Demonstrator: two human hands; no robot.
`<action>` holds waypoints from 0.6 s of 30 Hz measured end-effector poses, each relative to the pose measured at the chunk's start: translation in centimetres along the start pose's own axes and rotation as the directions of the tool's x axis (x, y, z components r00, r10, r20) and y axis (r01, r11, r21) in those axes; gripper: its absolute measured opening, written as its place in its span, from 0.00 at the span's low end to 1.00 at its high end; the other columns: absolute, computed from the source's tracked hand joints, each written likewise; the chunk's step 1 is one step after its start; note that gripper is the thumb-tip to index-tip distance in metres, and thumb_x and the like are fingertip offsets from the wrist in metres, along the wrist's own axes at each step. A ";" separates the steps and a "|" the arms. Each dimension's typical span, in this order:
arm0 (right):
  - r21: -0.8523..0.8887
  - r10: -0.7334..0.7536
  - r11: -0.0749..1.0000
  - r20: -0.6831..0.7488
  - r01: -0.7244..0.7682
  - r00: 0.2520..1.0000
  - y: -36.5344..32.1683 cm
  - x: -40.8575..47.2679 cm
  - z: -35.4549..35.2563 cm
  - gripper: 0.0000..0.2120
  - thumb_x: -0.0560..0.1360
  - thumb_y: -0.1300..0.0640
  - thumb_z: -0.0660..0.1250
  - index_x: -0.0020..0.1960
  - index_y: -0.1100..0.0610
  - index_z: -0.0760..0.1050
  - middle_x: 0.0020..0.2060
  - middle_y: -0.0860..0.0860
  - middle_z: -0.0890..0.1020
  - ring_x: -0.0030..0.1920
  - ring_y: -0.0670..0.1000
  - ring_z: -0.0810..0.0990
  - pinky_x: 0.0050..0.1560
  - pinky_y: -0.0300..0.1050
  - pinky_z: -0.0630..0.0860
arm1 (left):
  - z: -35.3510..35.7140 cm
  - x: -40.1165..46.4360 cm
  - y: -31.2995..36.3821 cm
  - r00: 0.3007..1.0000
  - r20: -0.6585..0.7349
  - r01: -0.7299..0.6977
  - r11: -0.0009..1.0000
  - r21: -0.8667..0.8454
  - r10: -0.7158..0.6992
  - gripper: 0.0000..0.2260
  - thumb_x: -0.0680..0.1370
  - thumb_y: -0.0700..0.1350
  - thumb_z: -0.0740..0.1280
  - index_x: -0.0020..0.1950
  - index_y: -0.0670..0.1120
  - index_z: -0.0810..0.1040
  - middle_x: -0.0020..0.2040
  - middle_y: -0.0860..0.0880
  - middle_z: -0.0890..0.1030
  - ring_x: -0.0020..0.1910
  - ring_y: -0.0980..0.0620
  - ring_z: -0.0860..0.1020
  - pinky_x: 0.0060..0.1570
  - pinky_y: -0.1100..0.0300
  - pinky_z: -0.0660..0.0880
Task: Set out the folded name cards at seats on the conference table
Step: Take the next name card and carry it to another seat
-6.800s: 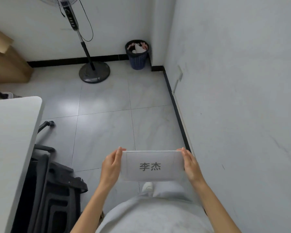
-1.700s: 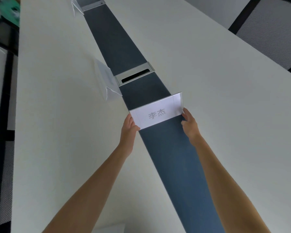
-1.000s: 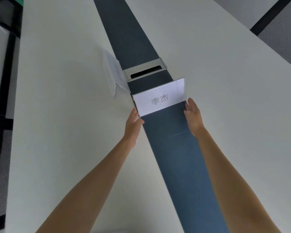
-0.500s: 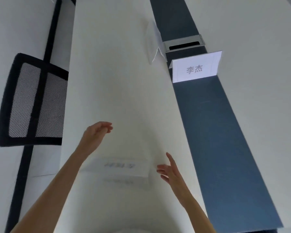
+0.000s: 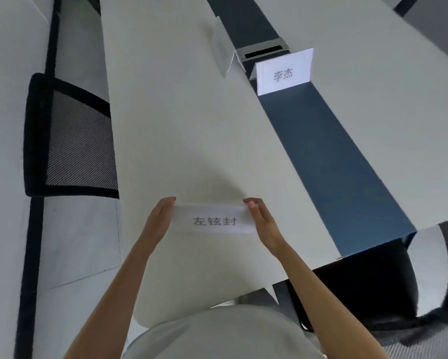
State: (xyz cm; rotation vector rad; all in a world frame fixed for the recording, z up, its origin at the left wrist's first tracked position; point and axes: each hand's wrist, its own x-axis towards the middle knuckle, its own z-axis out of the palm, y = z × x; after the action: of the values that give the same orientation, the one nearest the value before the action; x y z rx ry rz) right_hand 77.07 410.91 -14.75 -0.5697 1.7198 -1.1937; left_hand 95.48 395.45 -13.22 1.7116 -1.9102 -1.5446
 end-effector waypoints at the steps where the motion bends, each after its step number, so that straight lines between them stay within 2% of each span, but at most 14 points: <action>1: 0.018 0.001 1.000 -0.043 0.000 0.999 0.5 -1.0 0.4 0.14 0.79 0.46 0.52 0.58 0.51 0.71 0.46 0.43 0.74 0.48 0.41 0.71 0.47 0.33 0.67 | -0.1 -0.3 -0.2 0.999 0.032 -0.037 0.999 0.002 0.037 0.15 0.80 0.48 0.53 0.64 0.47 0.70 0.62 0.45 0.73 0.59 0.47 0.72 0.59 0.54 0.69; 3: 0.064 -0.004 0.998 -0.152 0.014 0.988 1.7 -3.0 1.5 0.17 0.77 0.43 0.54 0.56 0.52 0.72 0.45 0.42 0.74 0.48 0.41 0.71 0.48 0.34 0.67 | -0.4 -0.9 -1.0 0.989 0.101 -0.104 0.995 -0.010 0.104 0.12 0.79 0.47 0.56 0.60 0.48 0.72 0.56 0.46 0.74 0.50 0.51 0.73 0.48 0.63 0.70; 5: 0.107 0.003 0.994 -0.275 0.028 0.961 2.9 -5.3 3.0 0.15 0.77 0.44 0.55 0.54 0.51 0.73 0.44 0.41 0.75 0.47 0.40 0.72 0.49 0.35 0.67 | -0.7 -1.6 -2.3 0.971 0.146 -0.190 0.982 -0.018 0.191 0.09 0.79 0.46 0.58 0.56 0.48 0.73 0.51 0.47 0.76 0.46 0.54 0.74 0.42 0.72 0.69; 6: 0.127 0.013 0.991 -0.337 0.032 0.942 3.5 -6.6 3.8 0.12 0.78 0.47 0.55 0.53 0.52 0.73 0.44 0.40 0.75 0.47 0.39 0.72 0.49 0.36 0.67 | -0.9 -1.9 -2.9 0.957 0.170 -0.232 0.972 -0.027 0.233 0.09 0.78 0.45 0.60 0.56 0.46 0.74 0.51 0.47 0.77 0.47 0.54 0.75 0.41 0.73 0.69; 8: 0.171 0.046 0.985 -0.464 0.039 0.885 4.6 -9.6 5.7 0.11 0.79 0.51 0.54 0.53 0.52 0.73 0.45 0.39 0.75 0.48 0.38 0.72 0.50 0.36 0.66 | -1.3 -2.7 -3.8 0.926 0.248 -0.287 0.958 -0.026 0.284 0.11 0.77 0.47 0.63 0.55 0.43 0.76 0.51 0.44 0.79 0.50 0.51 0.76 0.45 0.68 0.70; 11: 0.272 0.142 0.961 -0.640 0.050 0.755 6.5 -15.2 9.0 0.12 0.80 0.51 0.54 0.51 0.53 0.75 0.45 0.41 0.76 0.48 0.38 0.71 0.49 0.36 0.66 | -1.8 -5.0 -4.7 0.863 0.374 -0.378 0.925 0.030 0.340 0.16 0.68 0.58 0.64 0.47 0.48 0.78 0.44 0.48 0.81 0.45 0.53 0.77 0.45 0.64 0.71; 13: 0.344 0.221 0.938 -0.703 0.051 0.676 7.8 -19.0 11.0 0.13 0.80 0.52 0.54 0.49 0.55 0.75 0.41 0.45 0.75 0.43 0.43 0.71 0.45 0.38 0.66 | -1.5 -6.9 -4.9 0.817 0.439 -0.434 0.900 0.040 0.374 0.13 0.65 0.60 0.64 0.41 0.53 0.77 0.40 0.53 0.81 0.41 0.57 0.78 0.45 0.65 0.72; 15: 0.410 0.295 0.910 -0.751 0.067 0.592 9.2 -22.7 12.7 0.13 0.79 0.52 0.54 0.46 0.54 0.75 0.37 0.47 0.74 0.39 0.47 0.71 0.42 0.40 0.66 | -0.7 -9.0 -5.2 0.753 0.534 -0.475 0.879 0.038 0.384 0.04 0.69 0.54 0.68 0.38 0.55 0.76 0.39 0.56 0.80 0.36 0.64 0.77 0.42 0.72 0.72; 17: 0.444 0.345 0.892 -0.792 0.086 0.504 10.9 -26.4 13.8 0.12 0.79 0.52 0.54 0.43 0.53 0.75 0.36 0.49 0.73 0.38 0.49 0.70 0.39 0.41 0.66 | 0.9 -11.5 -5.6 0.676 0.630 -0.530 0.846 0.056 0.382 0.05 0.73 0.46 0.68 0.38 0.54 0.76 0.39 0.57 0.80 0.35 0.68 0.77 0.39 0.76 0.70; 18: 0.467 0.378 0.879 -0.805 0.097 0.457 11.7 -28.2 14.1 0.13 0.79 0.52 0.54 0.43 0.53 0.74 0.36 0.50 0.73 0.37 0.49 0.70 0.38 0.41 0.66 | 2.0 -12.7 -5.9 0.636 0.673 -0.552 0.832 0.055 0.377 0.05 0.74 0.45 0.67 0.39 0.54 0.77 0.40 0.57 0.80 0.37 0.67 0.78 0.39 0.77 0.70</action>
State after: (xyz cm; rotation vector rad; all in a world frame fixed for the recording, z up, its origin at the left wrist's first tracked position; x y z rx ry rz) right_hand 103.88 431.25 -14.46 0.6636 2.1157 -1.8748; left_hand 102.25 407.84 -12.25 0.6019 -2.6964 -1.8421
